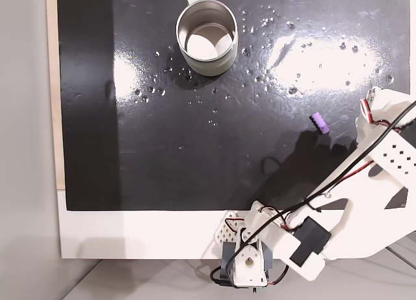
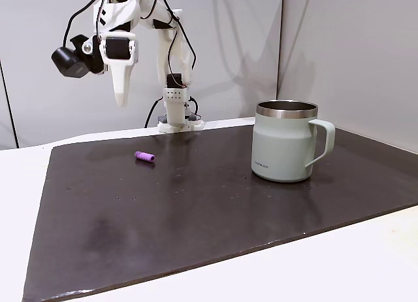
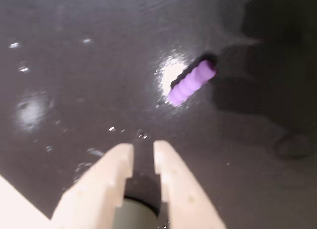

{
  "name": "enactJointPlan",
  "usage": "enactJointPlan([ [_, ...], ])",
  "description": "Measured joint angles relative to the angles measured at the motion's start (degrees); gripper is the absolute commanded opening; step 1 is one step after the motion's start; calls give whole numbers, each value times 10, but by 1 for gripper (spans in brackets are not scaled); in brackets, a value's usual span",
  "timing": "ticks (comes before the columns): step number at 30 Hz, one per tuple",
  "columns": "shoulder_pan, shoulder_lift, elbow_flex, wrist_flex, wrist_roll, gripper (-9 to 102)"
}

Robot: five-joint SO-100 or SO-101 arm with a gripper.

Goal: Grasp a pengrip and put it in the cup.

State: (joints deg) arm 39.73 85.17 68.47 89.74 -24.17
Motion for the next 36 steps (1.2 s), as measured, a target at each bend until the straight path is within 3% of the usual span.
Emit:
enactJointPlan([
  [23, 11, -120, 1, -54, -14, 0],
  [36, -31, -43, 141, -35, 148, 0],
])
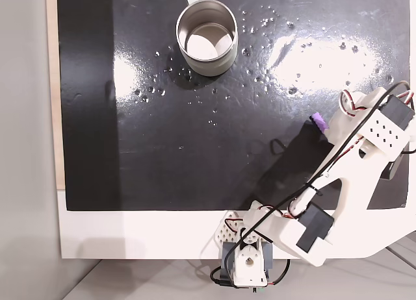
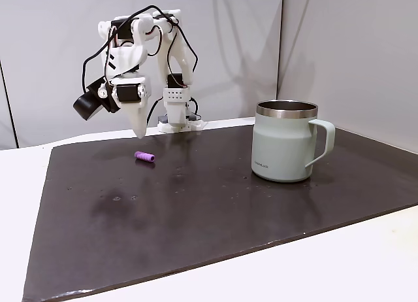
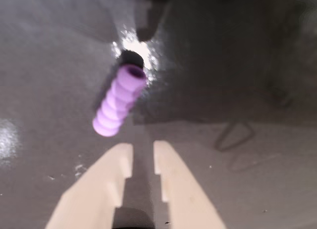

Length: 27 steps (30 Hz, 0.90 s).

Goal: Grasp a pengrip and put it in the cup.

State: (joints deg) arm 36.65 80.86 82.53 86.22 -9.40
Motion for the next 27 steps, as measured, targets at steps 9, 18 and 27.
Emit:
enactJointPlan([
  [9, 2, 4, 1, 18, 26, 34],
  [18, 7, -36, 1, 5, 35, 34],
  [27, -4, -128, -12, -12, 40, 26],
])
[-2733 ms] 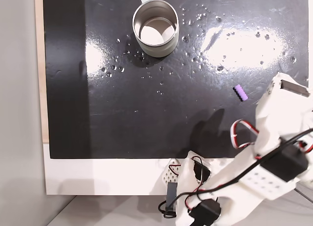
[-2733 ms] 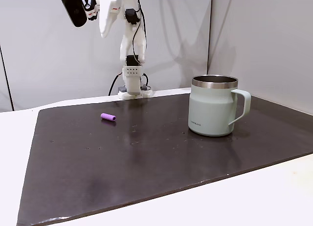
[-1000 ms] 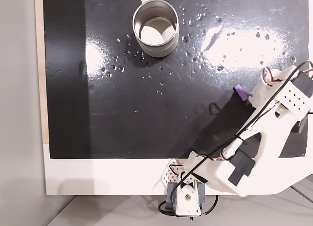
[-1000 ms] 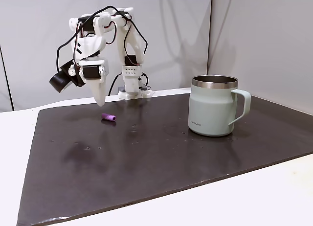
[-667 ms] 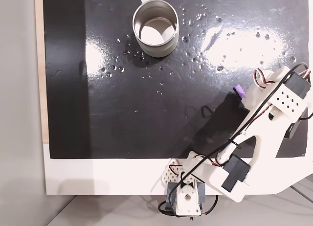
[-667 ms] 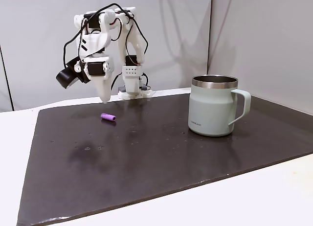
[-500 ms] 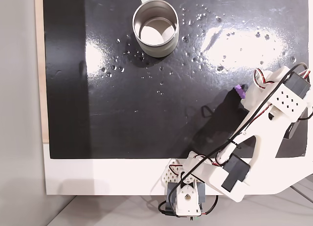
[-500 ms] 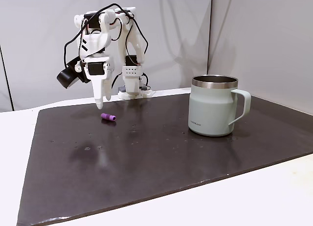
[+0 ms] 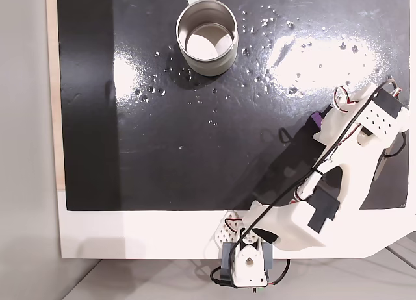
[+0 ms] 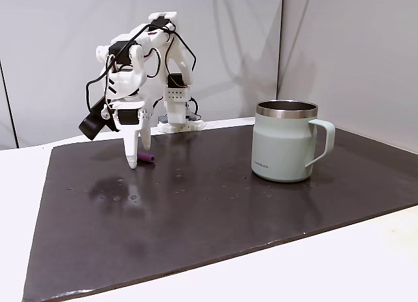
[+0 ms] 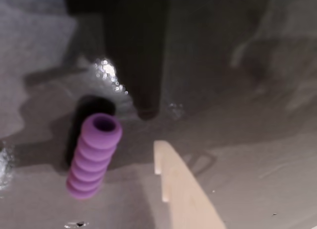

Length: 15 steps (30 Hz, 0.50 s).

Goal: Grasp a pengrip and put it in the cup.

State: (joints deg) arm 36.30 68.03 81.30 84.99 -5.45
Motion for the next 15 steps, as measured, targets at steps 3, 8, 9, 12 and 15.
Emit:
enactJointPlan([
  [3, -5, -12, -17, -7, 5, 8],
  [8, -11, -26, -18, -8, 11, 0],
  [9, -11, -31, -19, -8, 13, 0],
  [12, -11, -35, -34, -1, 14, 0],
  [15, -11, -39, -62, 41, 26, 0],
])
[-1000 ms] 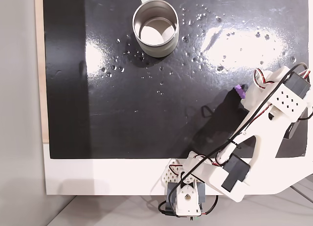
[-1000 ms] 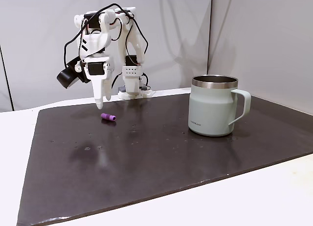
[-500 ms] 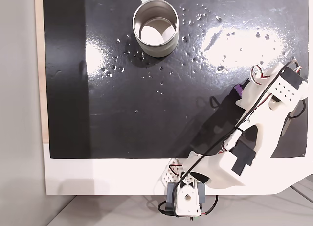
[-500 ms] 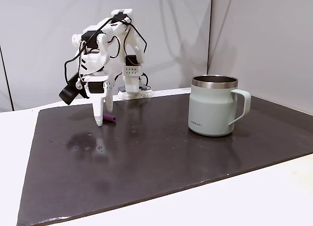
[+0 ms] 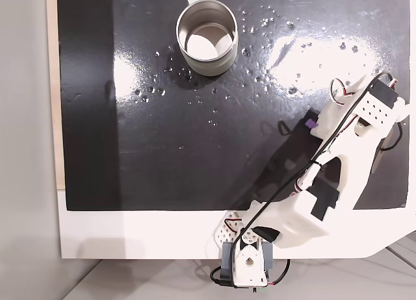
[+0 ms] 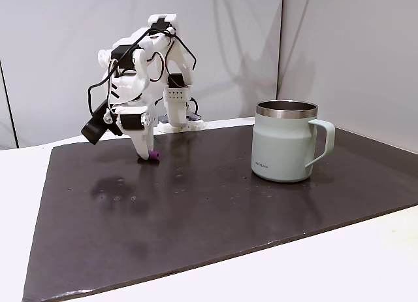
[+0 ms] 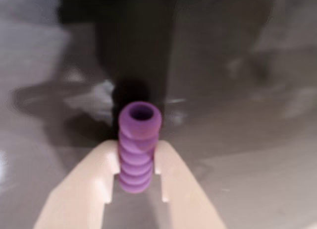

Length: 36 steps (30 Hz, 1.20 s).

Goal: Grasp a pengrip and put it in the cup.

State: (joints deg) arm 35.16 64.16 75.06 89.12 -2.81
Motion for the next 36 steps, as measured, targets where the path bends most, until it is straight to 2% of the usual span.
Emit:
enactJointPlan([
  [6, -18, 21, -129, 113, 25, 0],
  [12, -75, 178, -147, 130, 39, 0],
  [19, -205, 297, -162, 132, 108, 0],
  [26, -337, 313, -175, 61, 174, 0],
  [36, -406, 287, -175, -107, 190, 0],
])
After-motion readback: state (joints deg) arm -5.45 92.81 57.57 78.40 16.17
